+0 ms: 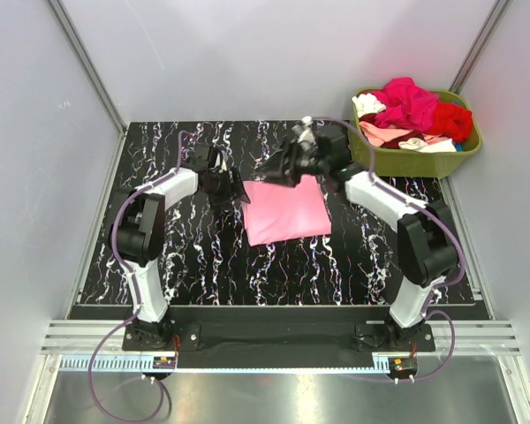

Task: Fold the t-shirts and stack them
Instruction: Fold the tshirt, then neatly place the folded tshirt to the corner

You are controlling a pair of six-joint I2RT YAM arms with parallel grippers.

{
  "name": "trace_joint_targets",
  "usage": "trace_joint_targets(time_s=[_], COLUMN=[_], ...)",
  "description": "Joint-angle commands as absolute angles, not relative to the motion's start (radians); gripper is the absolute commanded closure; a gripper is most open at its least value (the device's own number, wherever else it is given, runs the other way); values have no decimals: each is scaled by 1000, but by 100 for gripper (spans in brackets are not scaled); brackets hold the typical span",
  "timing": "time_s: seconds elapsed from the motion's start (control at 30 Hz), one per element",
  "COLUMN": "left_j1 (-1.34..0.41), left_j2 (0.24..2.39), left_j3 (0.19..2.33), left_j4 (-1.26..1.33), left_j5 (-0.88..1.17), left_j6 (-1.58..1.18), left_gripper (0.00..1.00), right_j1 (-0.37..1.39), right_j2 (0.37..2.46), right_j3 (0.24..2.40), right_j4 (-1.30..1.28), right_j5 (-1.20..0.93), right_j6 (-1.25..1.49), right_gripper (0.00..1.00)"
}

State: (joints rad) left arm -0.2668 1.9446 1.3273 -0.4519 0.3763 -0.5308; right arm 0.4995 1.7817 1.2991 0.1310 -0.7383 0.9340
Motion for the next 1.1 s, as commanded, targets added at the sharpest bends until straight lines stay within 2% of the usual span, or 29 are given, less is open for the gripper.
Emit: trace_joint_targets(time_s=[0.0, 0.03, 0.2, 0.37, 0.43, 0.47, 0.63, 0.77, 0.8, 0.83, 0.87, 1.07], left_j1=[-267, -268, -293, -307, -308, -308, -311, -311, -310, -304, -298, -219], left_j2=[1856, 1849, 1847, 1905, 1920, 1939, 2009, 2046, 2051, 2055, 2057, 2094], left_j3=[1281, 1266, 1216, 1221, 1224, 1227, 1255, 1296, 1308, 1325, 1360, 1558], left_j4=[-404, -382, -322, -284, -261, -256, -245, -252, -264, -306, -334, -586], left_j5=[356, 351, 359, 370, 383, 390, 403, 431, 431, 408, 393, 200], left_j6=[-540, -543, -554, -571, -577, -580, -574, -546, -535, -522, -488, -312], left_gripper=[19, 16, 17, 28, 34, 42, 58, 81, 93, 97, 100, 100], right_j1=[365, 351, 339, 342, 347, 348, 362, 362, 364, 362, 362, 364], right_j2=[1845, 1854, 1761, 1580, 1438, 1389, 1063, 902, 890, 897, 910, 1011], right_j3=[1330, 1339, 1198, 869, 682, 626, 321, 287, 278, 249, 236, 245], right_j4=[-58, -83, -66, 169, 250, 300, 353, 292, 304, 328, 383, 436], right_j5=[-802, -808, -755, -745, -738, -723, -663, -592, -581, -575, -578, -611], right_j6=[861, 830, 775, 785, 811, 818, 882, 862, 859, 868, 876, 877], right_gripper=[34, 35, 36, 36, 35, 34, 32, 24, 23, 23, 23, 25])
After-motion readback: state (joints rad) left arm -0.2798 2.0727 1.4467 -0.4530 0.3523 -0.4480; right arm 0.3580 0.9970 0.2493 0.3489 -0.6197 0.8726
